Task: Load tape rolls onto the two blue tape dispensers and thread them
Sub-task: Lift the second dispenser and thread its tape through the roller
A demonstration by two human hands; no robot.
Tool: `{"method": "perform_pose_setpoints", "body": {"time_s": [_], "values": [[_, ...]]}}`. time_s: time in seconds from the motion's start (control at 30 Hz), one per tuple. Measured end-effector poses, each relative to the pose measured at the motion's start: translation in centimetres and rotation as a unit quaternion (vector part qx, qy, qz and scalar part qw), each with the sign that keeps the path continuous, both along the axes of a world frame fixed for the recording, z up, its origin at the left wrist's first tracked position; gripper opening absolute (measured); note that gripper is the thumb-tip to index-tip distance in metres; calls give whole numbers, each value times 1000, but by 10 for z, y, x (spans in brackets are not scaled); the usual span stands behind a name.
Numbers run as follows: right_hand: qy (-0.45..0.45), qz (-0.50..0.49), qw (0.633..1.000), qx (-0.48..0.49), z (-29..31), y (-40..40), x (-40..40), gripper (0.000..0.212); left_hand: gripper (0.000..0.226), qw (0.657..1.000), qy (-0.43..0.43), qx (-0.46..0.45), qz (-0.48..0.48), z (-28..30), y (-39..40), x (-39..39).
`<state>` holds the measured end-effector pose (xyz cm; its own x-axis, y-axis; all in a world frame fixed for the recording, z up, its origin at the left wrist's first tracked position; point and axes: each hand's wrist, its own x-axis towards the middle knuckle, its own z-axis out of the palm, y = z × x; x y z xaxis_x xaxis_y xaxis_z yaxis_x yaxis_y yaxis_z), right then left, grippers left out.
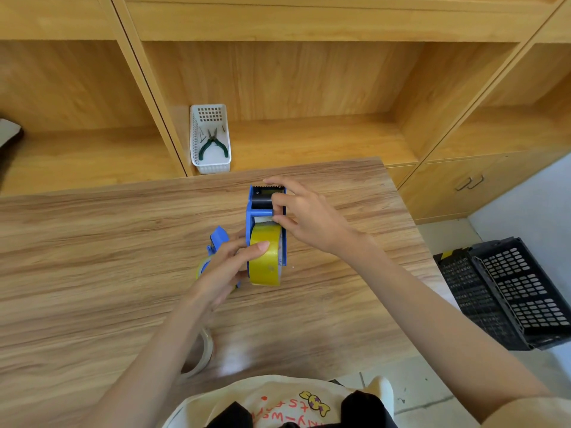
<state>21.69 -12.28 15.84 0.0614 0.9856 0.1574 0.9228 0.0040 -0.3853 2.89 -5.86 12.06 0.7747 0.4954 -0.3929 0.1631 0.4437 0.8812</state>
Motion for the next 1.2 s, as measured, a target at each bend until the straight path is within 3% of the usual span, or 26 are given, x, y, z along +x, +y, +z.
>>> {"method": "perform_pose_setpoints", "body": {"time_s": [0.27, 0.4, 0.6, 0.83, 1.2], "values": [[24, 2, 1000, -2, 0, 2, -1, 18, 36, 999, -31, -18, -28, -3, -1, -7], [32, -5, 999, 5, -1, 2, -3, 17, 53, 998, -2, -59, -11, -4, 1, -2], [37, -6, 999, -8, -2, 0, -5, 15, 45, 996, 61, -62, 16, -1, 1, 6], [47, -17, 999, -18, -1, -1, -3, 14, 36, 997, 41, -66, -10, -9, 5, -2], [124, -103, 987, -2, -1, 8, -1, 10, 86, 996, 6, -50, -80, -17, 10, -17]]}}
